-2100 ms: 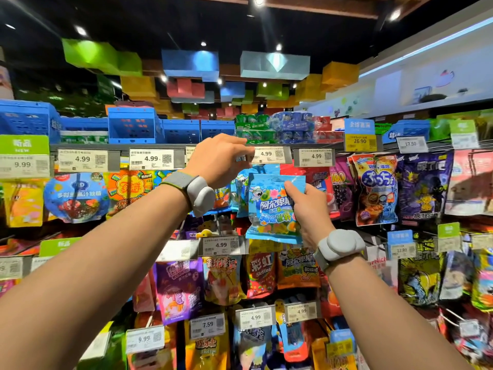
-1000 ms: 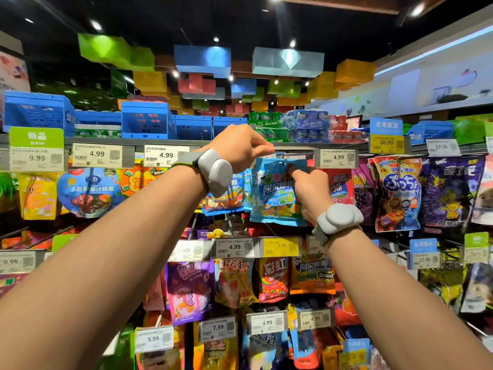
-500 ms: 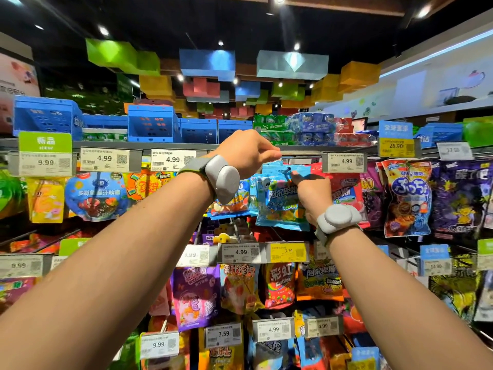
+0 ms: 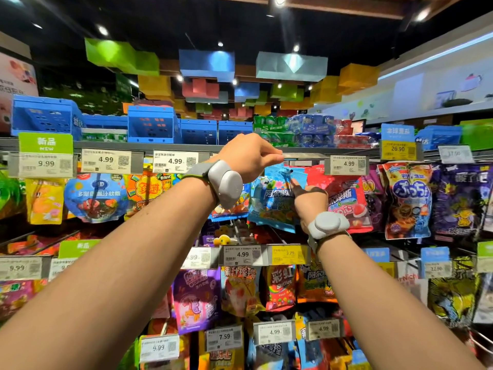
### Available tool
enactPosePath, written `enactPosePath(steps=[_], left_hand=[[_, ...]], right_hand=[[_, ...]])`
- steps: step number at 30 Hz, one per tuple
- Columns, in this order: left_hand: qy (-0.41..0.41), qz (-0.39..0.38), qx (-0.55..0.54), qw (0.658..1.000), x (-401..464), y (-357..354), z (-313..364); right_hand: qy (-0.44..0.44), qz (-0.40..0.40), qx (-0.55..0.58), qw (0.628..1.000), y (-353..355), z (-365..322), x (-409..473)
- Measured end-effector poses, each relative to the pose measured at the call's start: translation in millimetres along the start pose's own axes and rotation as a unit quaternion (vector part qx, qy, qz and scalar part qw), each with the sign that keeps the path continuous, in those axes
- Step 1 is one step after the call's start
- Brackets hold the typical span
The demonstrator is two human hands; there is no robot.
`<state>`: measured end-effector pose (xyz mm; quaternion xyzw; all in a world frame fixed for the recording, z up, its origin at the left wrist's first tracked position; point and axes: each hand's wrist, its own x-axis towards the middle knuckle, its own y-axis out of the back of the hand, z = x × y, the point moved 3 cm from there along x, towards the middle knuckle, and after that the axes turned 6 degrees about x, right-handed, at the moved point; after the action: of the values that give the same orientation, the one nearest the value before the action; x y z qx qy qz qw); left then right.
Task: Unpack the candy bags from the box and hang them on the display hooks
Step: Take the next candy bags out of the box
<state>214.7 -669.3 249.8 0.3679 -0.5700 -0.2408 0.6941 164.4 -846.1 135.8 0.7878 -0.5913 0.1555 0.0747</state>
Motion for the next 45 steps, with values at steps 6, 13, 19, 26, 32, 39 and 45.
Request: enactPosePath(steps=[6,13,19,26,32,39,45], left_hand=[[-0.002,0.007,0.005,1.000,0.9,-2.8,-2.4],[-0.017,0.021,0.074,0.997,-6.5,-8.7,-4.8],[-0.071,0.074,0.157,0.982,-24.1,-16.7,-1.7],[-0.050,0.205,-0.155,0.965,-68.5,-28.8,-3.2],[0.158,0.062,-0.593,0.787,-118.0,-64.8,-26.9],[0.237,-0.003,-0.656,0.716,-191.1,-114.5,-47.9],[0.337,0.005,-0.634,0.696,-268.7,-153.8,-64.6]], right_hand=[[0.000,-0.049,0.012,0.999,6.2,0.6,-15.8],[0.049,-0.041,-0.060,0.996,23.7,-12.1,-47.4],[0.062,-0.061,-0.016,0.996,32.5,-14.2,-75.3],[0.062,-0.051,0.006,0.997,24.5,-8.8,-105.9],[0.036,-0.025,0.027,0.999,19.4,16.9,-150.4],[-0.064,-0.012,0.049,0.997,10.5,75.1,-222.7],[-0.146,-0.042,0.046,0.987,-4.9,144.6,-294.2]])
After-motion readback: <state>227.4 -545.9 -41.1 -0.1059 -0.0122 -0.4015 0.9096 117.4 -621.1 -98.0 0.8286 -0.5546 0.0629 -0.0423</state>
